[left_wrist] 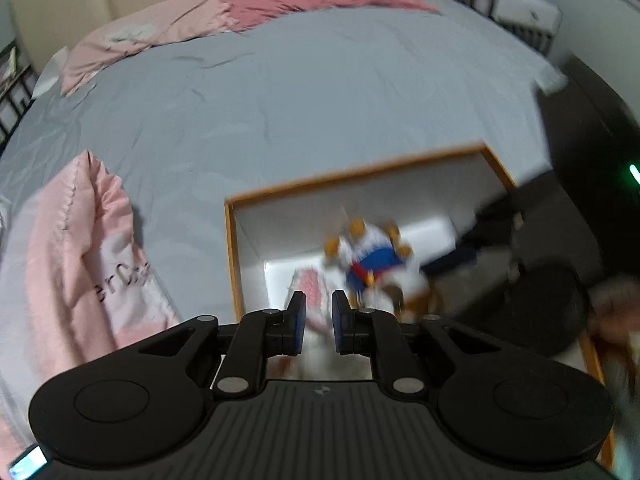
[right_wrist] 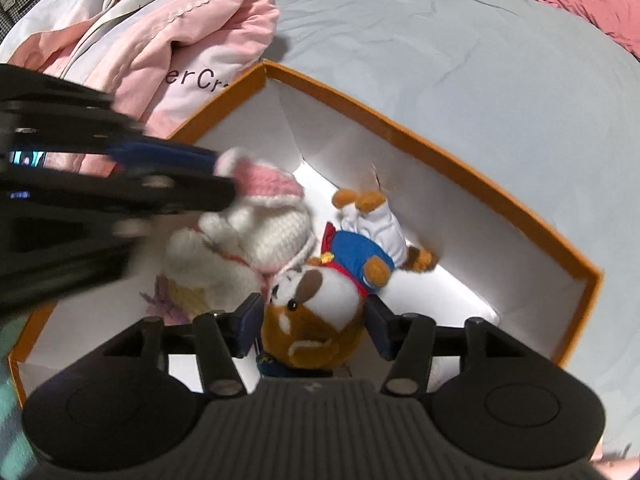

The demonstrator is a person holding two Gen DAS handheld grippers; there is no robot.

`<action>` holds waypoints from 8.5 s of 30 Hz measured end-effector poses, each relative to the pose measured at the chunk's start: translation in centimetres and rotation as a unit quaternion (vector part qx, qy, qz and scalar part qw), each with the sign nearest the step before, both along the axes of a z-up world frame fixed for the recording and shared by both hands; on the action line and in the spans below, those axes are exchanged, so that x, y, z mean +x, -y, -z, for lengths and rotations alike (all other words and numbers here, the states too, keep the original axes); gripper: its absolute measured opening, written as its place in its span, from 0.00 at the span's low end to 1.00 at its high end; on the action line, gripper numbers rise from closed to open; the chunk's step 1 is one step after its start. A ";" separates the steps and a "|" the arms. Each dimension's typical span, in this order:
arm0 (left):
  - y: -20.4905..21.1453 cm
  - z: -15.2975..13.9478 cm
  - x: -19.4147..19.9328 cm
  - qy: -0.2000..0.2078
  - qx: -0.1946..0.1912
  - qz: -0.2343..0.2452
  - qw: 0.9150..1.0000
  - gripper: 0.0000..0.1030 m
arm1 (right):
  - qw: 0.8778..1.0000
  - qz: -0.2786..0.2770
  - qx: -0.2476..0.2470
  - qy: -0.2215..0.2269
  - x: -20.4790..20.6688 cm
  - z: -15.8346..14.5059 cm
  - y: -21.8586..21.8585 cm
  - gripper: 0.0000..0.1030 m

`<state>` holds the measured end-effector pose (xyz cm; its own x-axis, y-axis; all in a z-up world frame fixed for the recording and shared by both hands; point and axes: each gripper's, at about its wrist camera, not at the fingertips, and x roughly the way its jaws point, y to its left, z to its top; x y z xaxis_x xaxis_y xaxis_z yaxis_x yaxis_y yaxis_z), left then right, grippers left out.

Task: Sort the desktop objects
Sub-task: 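Carry the bunny and plush dog into the white box with both tools, then open both tools to release the bunny and dog inside the box, then move the left tool back to the pink pompom of the feather toy, then grasp the pink pompom with the left tool while the right tool grasps the feather toy, then lower the pink pompom into the box with the left tool, then carry the red feather toy over the box with the right tool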

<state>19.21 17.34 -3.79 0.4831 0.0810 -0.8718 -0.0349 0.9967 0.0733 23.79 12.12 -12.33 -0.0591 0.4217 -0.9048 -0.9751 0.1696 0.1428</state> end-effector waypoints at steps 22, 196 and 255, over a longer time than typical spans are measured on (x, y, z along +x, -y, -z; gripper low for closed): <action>1.8 5.1 -1.3 -0.021 0.039 -0.011 0.999 0.14 | 0.998 -0.038 -0.004 0.054 -1.9 0.6 0.7 0.51; 6.1 3.4 -9.1 0.017 -0.047 -0.016 0.999 0.57 | 0.948 0.256 0.176 0.064 -3.6 -4.9 23.5 0.00; 5.5 2.0 -4.9 0.049 -0.110 -0.050 0.991 0.03 | 0.927 0.259 0.254 0.093 -4.3 -10.1 20.0 0.00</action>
